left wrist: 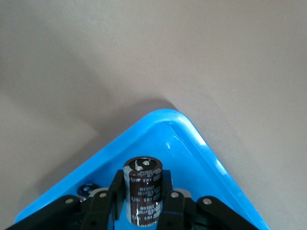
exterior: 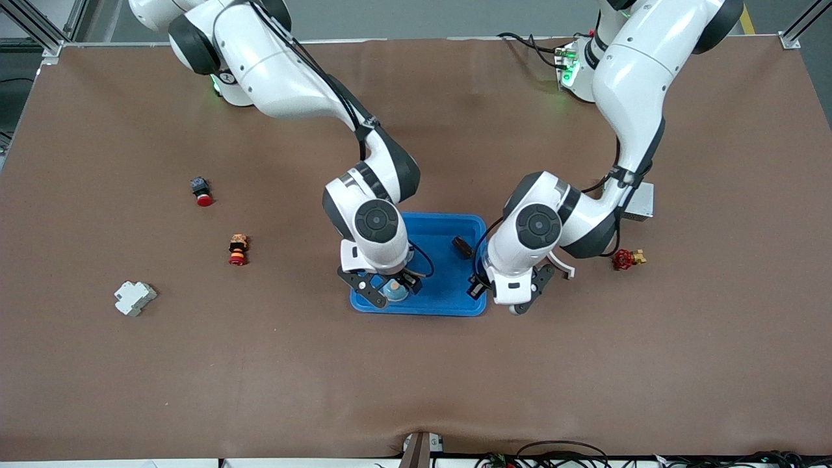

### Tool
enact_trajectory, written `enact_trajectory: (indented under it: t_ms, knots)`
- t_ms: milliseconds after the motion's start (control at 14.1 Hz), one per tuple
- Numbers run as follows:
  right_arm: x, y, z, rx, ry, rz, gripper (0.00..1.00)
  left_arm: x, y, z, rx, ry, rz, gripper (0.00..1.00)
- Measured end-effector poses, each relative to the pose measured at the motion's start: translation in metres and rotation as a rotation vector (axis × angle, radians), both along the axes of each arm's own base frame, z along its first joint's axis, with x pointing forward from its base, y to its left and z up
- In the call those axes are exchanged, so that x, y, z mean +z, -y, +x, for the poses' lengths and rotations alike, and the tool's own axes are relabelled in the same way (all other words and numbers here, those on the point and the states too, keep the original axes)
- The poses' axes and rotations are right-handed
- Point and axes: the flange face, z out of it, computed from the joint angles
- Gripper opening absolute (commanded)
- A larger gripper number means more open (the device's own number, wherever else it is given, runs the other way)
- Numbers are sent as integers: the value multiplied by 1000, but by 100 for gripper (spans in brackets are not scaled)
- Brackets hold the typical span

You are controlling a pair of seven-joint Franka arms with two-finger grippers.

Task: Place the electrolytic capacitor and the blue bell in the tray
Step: 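Open and withdraw the right gripper while the left lowers the capacitor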

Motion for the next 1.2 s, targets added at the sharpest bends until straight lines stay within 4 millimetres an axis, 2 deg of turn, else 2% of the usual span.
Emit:
enact_trajectory:
  t_ms: [212,566,850,991,1204]
  knots:
    - [57,37,12,186,-22,-35,100,-11,4,-2,-4,-5,-2,0]
    - [138,149,54,365,-4,-46,100,-28,19,-8,-18,13,-26,0]
    - [186,221,56,479,-68,-85,100,-44,24,-9,-19,21,-41,0]
    - [207,265,59,553,-86,-80,100,-50,23,-10,-18,15,-39,0]
    - [242,350,64,671,-72,-68,100,-55,22,-10,-16,10,-36,0]
